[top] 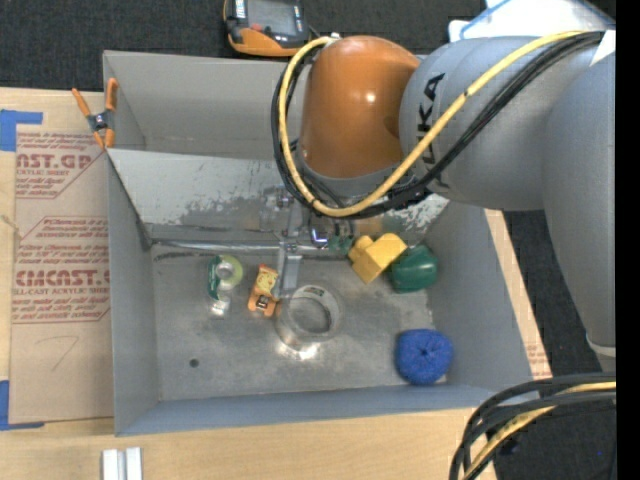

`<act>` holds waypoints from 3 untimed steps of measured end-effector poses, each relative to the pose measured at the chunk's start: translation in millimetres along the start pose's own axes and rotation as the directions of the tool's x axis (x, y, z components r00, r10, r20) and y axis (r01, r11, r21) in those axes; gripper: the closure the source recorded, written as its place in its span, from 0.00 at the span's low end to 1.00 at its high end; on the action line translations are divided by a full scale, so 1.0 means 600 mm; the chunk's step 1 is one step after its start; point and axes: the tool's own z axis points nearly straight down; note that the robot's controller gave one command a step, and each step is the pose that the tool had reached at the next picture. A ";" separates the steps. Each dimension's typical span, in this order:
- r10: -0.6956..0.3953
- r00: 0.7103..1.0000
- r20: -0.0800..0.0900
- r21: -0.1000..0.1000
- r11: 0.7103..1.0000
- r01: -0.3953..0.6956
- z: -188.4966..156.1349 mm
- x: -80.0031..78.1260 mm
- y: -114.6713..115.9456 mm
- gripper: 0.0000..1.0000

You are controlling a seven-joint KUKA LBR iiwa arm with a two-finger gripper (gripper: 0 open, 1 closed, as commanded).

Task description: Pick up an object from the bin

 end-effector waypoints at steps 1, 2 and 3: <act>0.002 1.000 0.008 -0.001 1.000 -0.002 -0.008 -0.003 -0.001 0.00; -0.203 0.979 0.011 0.000 0.979 0.203 0.196 -0.014 -0.027 0.00; -0.446 0.895 0.020 0.006 0.895 0.446 0.090 -0.006 -0.029 0.00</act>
Offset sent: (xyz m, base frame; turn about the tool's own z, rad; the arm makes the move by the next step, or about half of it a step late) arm 0.0072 -0.0194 -0.1337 -0.2267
